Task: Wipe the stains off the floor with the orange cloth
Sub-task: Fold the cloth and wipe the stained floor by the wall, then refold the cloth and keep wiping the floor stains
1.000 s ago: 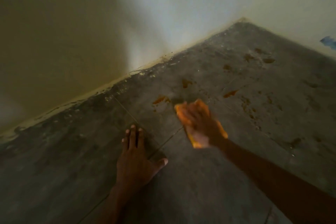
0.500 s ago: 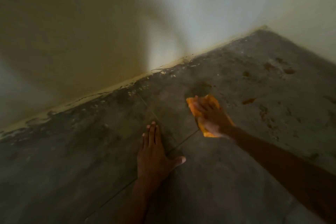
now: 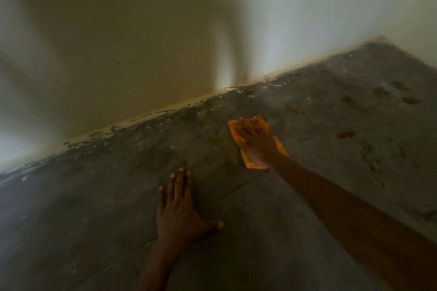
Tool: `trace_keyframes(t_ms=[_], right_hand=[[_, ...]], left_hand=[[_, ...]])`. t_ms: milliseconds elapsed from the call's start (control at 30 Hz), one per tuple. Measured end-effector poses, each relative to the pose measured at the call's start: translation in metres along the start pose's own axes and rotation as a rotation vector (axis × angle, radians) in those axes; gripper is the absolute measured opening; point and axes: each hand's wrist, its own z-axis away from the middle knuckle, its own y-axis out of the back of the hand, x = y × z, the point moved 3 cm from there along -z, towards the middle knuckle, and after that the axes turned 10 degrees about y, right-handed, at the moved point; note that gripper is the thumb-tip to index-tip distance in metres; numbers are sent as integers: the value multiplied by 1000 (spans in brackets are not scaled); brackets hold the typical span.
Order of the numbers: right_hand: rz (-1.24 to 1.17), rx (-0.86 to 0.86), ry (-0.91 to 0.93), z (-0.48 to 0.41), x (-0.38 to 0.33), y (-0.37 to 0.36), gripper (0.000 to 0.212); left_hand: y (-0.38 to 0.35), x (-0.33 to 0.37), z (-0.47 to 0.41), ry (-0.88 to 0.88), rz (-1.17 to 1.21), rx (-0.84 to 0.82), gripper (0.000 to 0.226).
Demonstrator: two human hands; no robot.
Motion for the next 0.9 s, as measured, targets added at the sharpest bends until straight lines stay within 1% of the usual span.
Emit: trace_keyframes(t_ms=[33, 67, 133, 167, 200, 267, 333, 367, 400, 433, 467, 500, 533, 567, 600, 633, 667, 733, 767, 800, 867, 900], right_hand=[[-54, 8, -27, -16, -23, 3, 59], [-51, 9, 21, -27, -51, 0, 60], [35, -42, 244, -23, -107, -13, 66], [66, -80, 317, -9, -119, -21, 65], [81, -82, 359, 9, -119, -28, 64], [38, -105, 396, 48, -106, -33, 66], [11, -115, 412, 78, -88, -32, 69], [-25, -95, 380, 93, -82, -23, 69], [-129, -87, 275, 104, -74, -14, 67], [-258, -34, 105, 116, -62, -10, 65], [-345, 54, -85, 127, -51, -5, 68], [-400, 124, -247, 138, -43, -4, 75], [-443, 139, -347, 148, -41, -2, 85], [-482, 108, -409, 152, -43, -3, 92], [-528, 59, -462, 153, -47, -5, 94], [-580, 36, -517, 152, -52, -5, 92], [-663, 25, -597, 150, -54, -7, 86], [-929, 44, -722, 154, -54, -3, 80], [-1108, 57, -739, 160, -54, 2, 76], [-1267, 75, -738, 170, -54, 11, 66], [-1514, 122, -715, 200, -53, 41, 35], [-1589, 150, -689, 216, -52, 57, 25]], left_hand=[[0, 1, -1, -3, 9, -1, 148], [0, 2, -2, -7, 12, -3, 149], [2, 4, 1, -12, 6, 4, 149], [3, 5, 3, -18, -1, 6, 148], [5, 6, 4, -18, -17, -4, 147], [8, 9, 3, -13, -47, -36, 144], [13, 12, 3, -18, -71, -65, 132], [18, 14, 6, -7, -59, -68, 119], [21, 17, 8, 14, -19, -53, 100], [26, 21, 14, 34, 36, -27, 77], [27, 26, 17, 68, 99, -7, 55], [24, 31, 19, 122, 152, -9, 48], [20, 38, 23, 172, 198, -41, 55], [14, 48, 26, 206, 218, -83, 64], [7, 57, 27, 229, 239, -104, 67], [3, 67, 28, 250, 259, -119, 64], [1, 78, 29, 268, 267, -113, 54], [2, 94, 32, 303, 362, -80, 33], [3, 100, 33, 321, 471, -89, 27], [6, 106, 34, 330, 604, -111, 24], [17, 123, 38, 339, 861, -187, 22], [25, 134, 42, 337, 956, -228, 19]])
